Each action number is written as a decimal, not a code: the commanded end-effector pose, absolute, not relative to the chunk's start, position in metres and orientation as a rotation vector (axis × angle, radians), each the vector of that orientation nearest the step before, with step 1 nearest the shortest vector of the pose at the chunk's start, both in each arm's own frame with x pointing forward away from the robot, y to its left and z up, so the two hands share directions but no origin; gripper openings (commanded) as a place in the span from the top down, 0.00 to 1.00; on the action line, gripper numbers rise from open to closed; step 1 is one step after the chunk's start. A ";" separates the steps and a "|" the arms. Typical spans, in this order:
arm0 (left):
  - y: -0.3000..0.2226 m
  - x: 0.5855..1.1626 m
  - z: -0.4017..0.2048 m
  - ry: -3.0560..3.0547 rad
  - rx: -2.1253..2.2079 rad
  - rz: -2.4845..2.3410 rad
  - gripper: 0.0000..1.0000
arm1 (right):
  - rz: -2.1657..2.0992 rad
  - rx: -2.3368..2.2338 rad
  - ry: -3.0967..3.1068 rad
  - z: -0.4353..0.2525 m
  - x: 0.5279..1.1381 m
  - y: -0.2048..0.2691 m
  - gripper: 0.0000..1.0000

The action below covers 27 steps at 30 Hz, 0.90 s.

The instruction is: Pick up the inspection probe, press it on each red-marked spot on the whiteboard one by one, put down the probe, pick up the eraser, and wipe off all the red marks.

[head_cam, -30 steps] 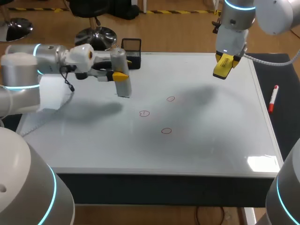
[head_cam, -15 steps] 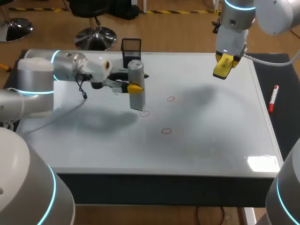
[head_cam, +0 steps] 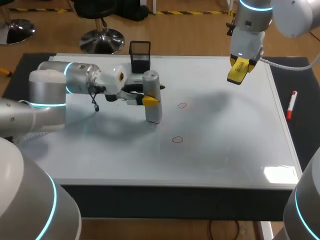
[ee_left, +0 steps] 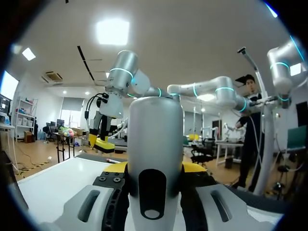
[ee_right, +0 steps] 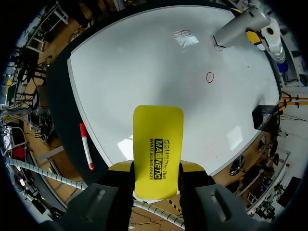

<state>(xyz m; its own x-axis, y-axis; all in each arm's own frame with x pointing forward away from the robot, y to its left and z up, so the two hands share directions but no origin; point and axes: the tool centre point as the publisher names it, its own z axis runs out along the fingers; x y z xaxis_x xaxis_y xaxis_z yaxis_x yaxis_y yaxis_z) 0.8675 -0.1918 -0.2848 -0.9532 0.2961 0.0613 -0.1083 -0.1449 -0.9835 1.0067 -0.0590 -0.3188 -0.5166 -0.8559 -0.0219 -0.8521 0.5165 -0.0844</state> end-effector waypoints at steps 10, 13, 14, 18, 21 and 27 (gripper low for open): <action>-0.197 0.871 -0.295 -1.858 -0.241 2.167 1.00 | -0.101 -1.514 2.681 -0.318 1.006 -0.060 1.00; -0.197 0.871 -0.296 -1.860 -0.239 2.163 1.00 | -0.101 -1.514 2.681 -0.318 1.006 -0.060 1.00; -0.197 0.871 -0.296 -1.860 -0.238 2.161 1.00 | -0.101 -1.514 2.681 -0.318 1.006 -0.060 1.00; -0.197 0.872 -0.300 -1.860 -0.231 2.157 1.00 | -0.101 -1.514 2.681 -0.318 1.006 -0.060 1.00; -0.198 0.872 -0.304 -1.855 -0.225 2.148 1.00 | -0.101 -1.514 2.681 -0.318 1.006 -0.060 1.00; -0.198 0.871 -0.310 -1.892 -0.229 2.120 1.00 | -0.101 -1.514 2.681 -0.318 1.006 -0.060 1.00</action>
<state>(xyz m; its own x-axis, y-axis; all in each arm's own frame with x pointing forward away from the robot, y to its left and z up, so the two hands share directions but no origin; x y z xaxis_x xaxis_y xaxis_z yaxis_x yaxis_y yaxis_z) 0.8688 -0.1974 -0.3072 -0.9465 0.3146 0.0721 -0.1095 -0.1030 -0.9886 1.0067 -0.0590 -0.3188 -0.5166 -0.8559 -0.0220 -0.8521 0.5165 -0.0844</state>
